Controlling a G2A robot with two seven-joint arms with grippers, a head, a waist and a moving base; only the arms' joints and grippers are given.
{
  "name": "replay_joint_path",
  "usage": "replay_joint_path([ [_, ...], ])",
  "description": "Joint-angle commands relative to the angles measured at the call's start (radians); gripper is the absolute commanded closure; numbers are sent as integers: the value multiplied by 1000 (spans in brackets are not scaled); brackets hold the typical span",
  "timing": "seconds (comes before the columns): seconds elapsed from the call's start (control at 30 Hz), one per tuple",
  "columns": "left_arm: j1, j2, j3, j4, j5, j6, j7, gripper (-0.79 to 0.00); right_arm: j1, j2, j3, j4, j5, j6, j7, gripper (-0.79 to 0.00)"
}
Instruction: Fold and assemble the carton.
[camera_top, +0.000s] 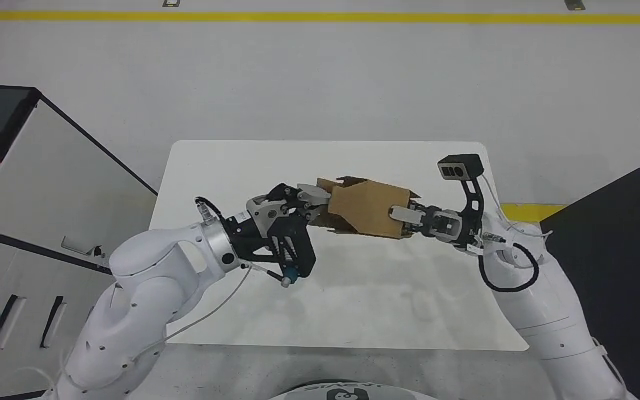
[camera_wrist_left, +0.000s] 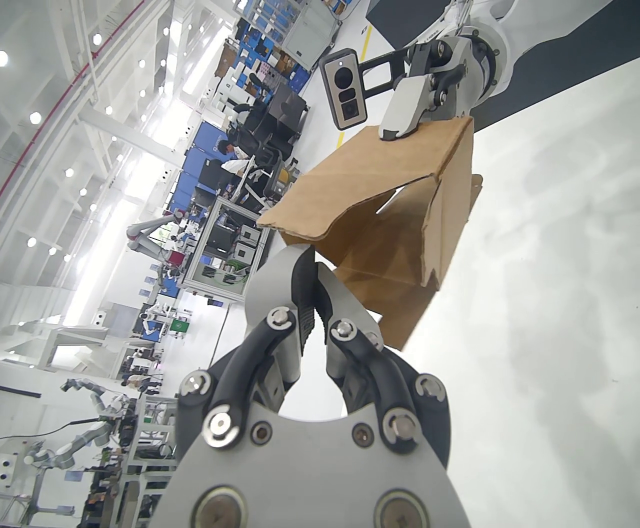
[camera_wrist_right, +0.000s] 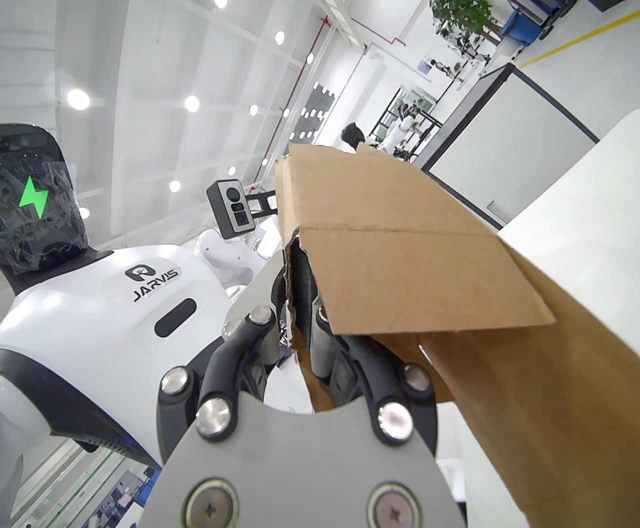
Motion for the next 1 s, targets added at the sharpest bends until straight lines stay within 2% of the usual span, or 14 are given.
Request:
replay_joint_path([
  [0.0,-6,-1,7,4,4,6,-7,0,2,1,-2,-7,-10,7,6,0],
  [0.6,-25,-2,13,1,10,15,-31,0,21,12,-28,-43,-97,49,48,0],
  [0.97,-52,-4,43,12,29,-2,-12,0,29,20,-39,-51,-140,56,55,0],
])
